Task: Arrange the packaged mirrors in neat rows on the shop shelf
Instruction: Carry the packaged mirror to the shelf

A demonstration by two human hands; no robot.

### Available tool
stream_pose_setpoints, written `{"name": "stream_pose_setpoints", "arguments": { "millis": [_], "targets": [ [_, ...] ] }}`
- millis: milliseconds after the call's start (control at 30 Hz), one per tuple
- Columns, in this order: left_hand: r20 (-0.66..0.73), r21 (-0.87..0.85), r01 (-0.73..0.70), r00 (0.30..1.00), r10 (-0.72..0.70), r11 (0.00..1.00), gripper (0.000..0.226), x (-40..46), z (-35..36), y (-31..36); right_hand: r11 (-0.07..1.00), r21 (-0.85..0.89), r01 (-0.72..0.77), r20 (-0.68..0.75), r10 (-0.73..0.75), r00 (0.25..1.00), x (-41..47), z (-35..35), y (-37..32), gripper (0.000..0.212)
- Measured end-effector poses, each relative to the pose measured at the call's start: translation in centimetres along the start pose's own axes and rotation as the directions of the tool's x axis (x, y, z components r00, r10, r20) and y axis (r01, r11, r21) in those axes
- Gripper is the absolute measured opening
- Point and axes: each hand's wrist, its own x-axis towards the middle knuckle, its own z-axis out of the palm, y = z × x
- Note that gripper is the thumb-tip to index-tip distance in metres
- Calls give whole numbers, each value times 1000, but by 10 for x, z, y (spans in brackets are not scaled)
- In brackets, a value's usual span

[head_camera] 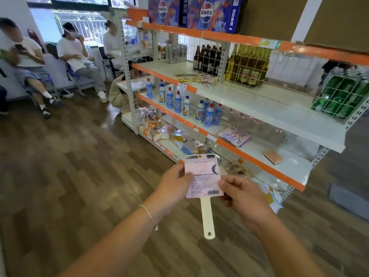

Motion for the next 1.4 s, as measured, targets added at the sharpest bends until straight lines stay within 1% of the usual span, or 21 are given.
{"name": "stream_pose_setpoints", "arguments": {
  "millis": [133,233,333,467,567,667,900,1067,1133,1233,1267,1333,1400],
  "targets": [
    [-53,13,40,998,-39,999,23,54,-11,6,1000,8,7,47,-8,999,59,15,-14,16],
    [-91,-34,51,994,-54,998,18,103,-17,12,1000,-3,17,71,-17,997,112,20,-21,18],
    [-161,-91,70,983,-84,993,16,157,-21,19,999,0,33,88,-33,996,169,23,-28,19],
    [-230,-160,82,966,-118,984,16,228,-22,34,998,61,-27,130,18,991,237,22,-44,17],
    [-223,-166,74,969,-111,983,16,282,-17,44,998,20,-59,170,55,984,285,18,-57,17],
    [-198,-150,81,974,-110,985,16,327,-11,53,996,33,-83,193,75,978,332,14,-68,18],
    [-90,-74,84,992,-91,994,21,416,-19,66,994,50,-95,111,89,990,422,11,-89,18],
    [-131,36,83,988,-78,996,17,484,-61,56,996,54,-68,42,66,997,488,26,-101,20],
    [-121,80,78,990,-68,994,17,509,-83,49,997,49,-54,1,54,999,514,37,-107,19],
    [-89,215,44,996,-25,976,16,559,-129,38,998,63,-21,-78,26,997,557,62,-120,18],
    [-73,295,21,997,0,955,15,575,-145,36,997,76,-16,-107,24,994,571,71,-124,17],
    [-35,475,-28,998,50,879,13,604,-177,37,992,120,-35,-172,55,984,594,84,-131,16],
    [-12,588,-63,996,86,806,12,632,-206,39,985,162,-53,-214,87,973,613,96,-138,16]
  ]
}}
